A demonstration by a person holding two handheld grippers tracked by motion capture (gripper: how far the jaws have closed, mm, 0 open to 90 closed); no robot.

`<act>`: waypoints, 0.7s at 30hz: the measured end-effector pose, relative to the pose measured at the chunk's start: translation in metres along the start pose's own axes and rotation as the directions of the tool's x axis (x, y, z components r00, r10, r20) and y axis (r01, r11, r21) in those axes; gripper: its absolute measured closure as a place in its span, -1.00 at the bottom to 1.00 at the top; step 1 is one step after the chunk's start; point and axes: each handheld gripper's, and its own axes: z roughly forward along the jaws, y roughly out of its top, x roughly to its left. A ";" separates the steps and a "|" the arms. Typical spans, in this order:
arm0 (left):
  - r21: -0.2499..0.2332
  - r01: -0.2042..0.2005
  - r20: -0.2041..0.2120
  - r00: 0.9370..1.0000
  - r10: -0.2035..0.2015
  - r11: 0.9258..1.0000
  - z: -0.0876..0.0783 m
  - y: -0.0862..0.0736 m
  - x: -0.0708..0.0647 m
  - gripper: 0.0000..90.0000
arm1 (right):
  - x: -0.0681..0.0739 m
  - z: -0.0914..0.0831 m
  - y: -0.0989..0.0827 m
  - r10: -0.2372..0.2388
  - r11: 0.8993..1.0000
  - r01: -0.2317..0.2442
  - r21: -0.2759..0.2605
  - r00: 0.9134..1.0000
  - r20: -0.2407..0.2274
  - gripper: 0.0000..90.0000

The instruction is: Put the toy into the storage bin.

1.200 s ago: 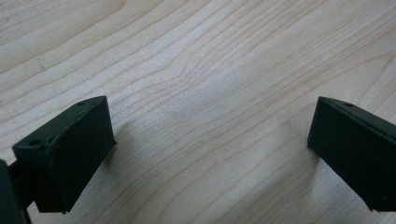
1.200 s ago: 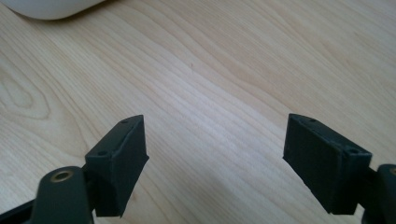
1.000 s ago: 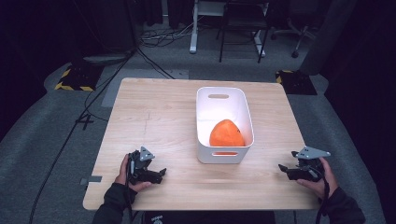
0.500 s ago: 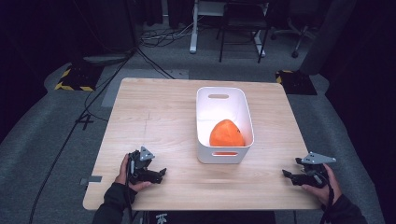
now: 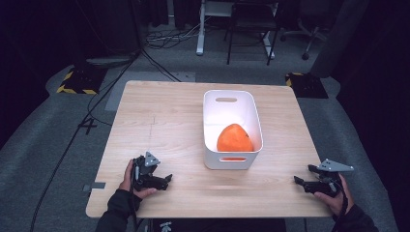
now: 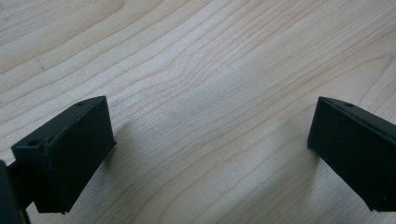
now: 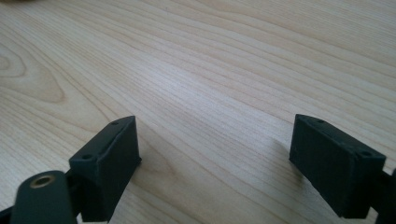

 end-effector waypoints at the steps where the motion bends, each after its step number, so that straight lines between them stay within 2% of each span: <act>1: 0.000 0.000 -0.003 1.000 0.000 1.000 0.000 0.000 0.000 -0.99 | 0.000 0.000 0.000 -0.001 1.000 0.001 0.000 1.000 0.000 -0.65; 21: -0.002 -0.002 -0.009 1.000 0.002 1.000 0.000 0.000 0.000 -0.99 | 0.001 0.000 0.000 0.004 1.000 -0.004 0.000 1.000 0.007 -0.65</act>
